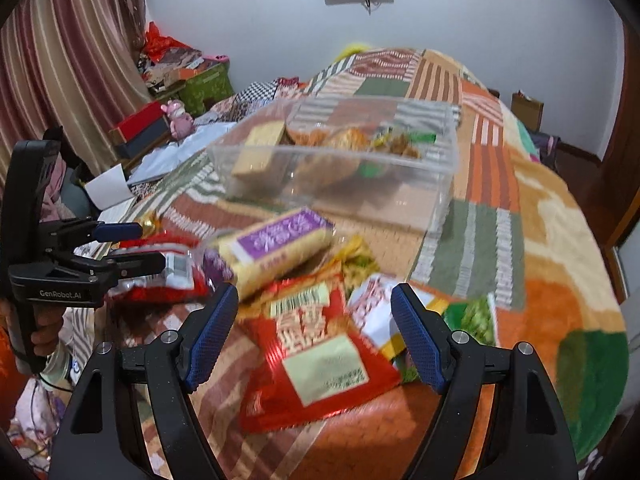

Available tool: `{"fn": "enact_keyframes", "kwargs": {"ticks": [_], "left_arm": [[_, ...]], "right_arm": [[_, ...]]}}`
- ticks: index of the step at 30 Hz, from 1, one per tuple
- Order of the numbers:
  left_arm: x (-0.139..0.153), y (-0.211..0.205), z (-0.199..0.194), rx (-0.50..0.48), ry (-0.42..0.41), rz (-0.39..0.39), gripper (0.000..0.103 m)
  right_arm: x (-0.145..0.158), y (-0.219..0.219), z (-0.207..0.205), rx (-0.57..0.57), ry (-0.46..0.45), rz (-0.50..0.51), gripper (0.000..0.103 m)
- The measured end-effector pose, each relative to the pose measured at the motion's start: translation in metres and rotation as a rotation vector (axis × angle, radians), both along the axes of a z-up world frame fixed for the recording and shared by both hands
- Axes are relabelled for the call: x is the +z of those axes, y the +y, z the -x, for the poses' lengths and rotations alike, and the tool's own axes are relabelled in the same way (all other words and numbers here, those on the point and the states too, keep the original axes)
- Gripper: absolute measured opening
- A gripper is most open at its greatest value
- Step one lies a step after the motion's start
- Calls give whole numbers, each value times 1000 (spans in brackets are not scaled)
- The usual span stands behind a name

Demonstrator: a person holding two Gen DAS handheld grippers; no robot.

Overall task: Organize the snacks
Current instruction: 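Grasp the large red printed bag with the left gripper while the right grasps the red chip bag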

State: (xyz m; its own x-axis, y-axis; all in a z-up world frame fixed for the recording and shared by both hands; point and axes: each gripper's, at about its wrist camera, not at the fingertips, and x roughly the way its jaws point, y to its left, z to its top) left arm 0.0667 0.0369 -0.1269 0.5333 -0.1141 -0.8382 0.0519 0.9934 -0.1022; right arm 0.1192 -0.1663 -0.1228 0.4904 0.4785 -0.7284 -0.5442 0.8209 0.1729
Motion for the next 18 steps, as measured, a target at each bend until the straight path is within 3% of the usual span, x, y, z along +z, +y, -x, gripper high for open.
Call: {"fn": "enact_keyframes", "kwargs": {"ticks": [12,18], "left_arm": [[-1,-10,16,-47,-1,11,84],[-10,-20,17,-58,-20,-47,89]], "right_arm": [[-14,0,17,21,27,-7,76],[-18,1,20,31,27,6,77]]}}
